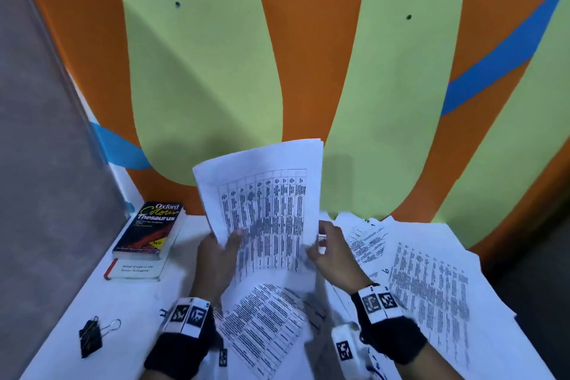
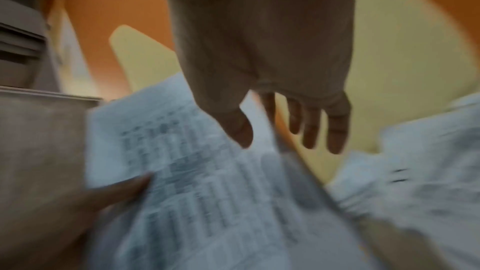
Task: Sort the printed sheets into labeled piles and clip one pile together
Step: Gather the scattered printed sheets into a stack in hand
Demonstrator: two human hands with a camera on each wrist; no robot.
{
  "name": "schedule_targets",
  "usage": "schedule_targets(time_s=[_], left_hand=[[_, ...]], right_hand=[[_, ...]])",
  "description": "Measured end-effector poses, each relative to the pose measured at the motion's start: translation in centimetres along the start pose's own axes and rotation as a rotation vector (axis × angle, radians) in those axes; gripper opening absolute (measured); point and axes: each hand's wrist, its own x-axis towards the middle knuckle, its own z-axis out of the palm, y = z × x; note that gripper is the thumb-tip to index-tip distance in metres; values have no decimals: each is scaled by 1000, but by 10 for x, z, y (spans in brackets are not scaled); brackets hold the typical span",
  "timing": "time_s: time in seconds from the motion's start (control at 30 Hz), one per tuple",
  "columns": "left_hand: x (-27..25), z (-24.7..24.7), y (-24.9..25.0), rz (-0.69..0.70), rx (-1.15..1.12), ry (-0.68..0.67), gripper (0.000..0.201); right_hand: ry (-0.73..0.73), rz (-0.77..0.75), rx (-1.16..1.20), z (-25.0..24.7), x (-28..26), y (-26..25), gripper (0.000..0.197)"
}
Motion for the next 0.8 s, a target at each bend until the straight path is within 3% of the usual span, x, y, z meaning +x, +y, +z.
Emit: schedule_targets(time_s=[0.07, 0.17, 0.3, 0.37, 0.43, 0.5, 0.57, 0.63, 0.73, 0.8], left_hand=[[0, -4, -1, 20, 29, 28, 16], [0, -16, 2, 81, 14, 106, 21], [-6, -20, 6, 116, 13, 134, 27], [-9, -17, 7, 126, -2, 131, 24], [-14, -11, 9, 130, 19, 106, 13], [-17, -4, 10, 125, 37, 82, 6], [-19, 1, 11, 122, 23, 60, 14], [-21, 7, 13, 123, 40, 40, 23], [-24, 15, 15, 114, 66, 33, 30], [-27, 22, 16, 115, 71, 21, 32]], right_hand=[[32, 209, -87, -27, -6, 33, 45], [274, 549, -241, -86, -27, 90, 52], [349, 984, -370, -140, -58, 156, 104], [341, 1121, -398, -148, -69, 153, 111], [315, 1159, -354, -150, -72, 161, 115], [266, 1120, -316, -148, -72, 185, 135], [311, 1125, -294, -145, -68, 222, 150], [407, 1164, -299, -146, -70, 226, 159], [400, 1120, -268, -149, -73, 204, 121], [364, 1153, -260, -155, -69, 215, 119]])
